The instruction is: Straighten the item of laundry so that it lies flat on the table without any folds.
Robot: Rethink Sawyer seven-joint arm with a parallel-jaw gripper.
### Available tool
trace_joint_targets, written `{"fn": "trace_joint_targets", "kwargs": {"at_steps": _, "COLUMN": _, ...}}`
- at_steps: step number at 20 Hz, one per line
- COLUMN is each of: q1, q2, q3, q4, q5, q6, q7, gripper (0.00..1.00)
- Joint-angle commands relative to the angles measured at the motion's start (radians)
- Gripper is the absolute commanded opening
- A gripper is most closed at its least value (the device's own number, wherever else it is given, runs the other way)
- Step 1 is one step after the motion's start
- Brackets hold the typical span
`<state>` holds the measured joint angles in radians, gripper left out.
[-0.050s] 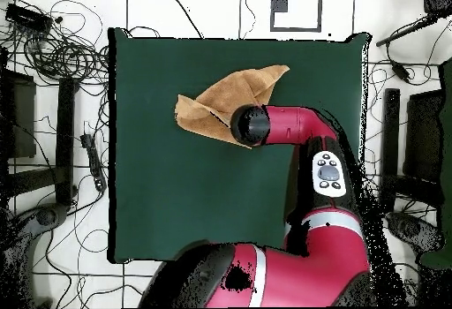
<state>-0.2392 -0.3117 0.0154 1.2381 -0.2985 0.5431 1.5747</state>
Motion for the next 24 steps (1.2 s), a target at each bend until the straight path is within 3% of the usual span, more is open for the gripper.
{"fn": "trace_joint_targets", "kwargs": {"at_steps": 1, "q1": -0.014, "q2": 0.072, "q3": 0.096, "q4": 0.029, "q5": 0.021, "q6": 0.064, "q7": 0.038, "gripper": 1.00}}
{"fn": "trace_joint_targets", "kwargs": {"at_steps": 3, "q1": -0.007, "q2": 0.122, "q3": 0.081, "q4": 0.001, "q5": 0.021, "q6": 0.048, "q7": 0.064, "gripper": 1.00}}
{"fn": "trace_joint_targets", "kwargs": {"at_steps": 4, "q1": -0.015, "q2": 0.161, "q3": 0.083, "q4": -0.007, "q5": 0.019, "q6": -0.024, "q7": 0.092, "gripper": 1.00}}
{"fn": "trace_joint_targets", "kwargs": {"at_steps": 7, "q1": -0.035, "q2": 0.211, "q3": 0.105, "q4": -0.029, "q5": 0.015, "q6": -0.061, "q7": 0.071, "gripper": 1.00}}
{"fn": "trace_joint_targets", "kwargs": {"at_steps": 24, "q1": -0.018, "q2": 0.208, "q3": 0.083, "q4": -0.048, "q5": 0.029, "q6": 0.016, "q7": 0.068, "gripper": 1.00}}
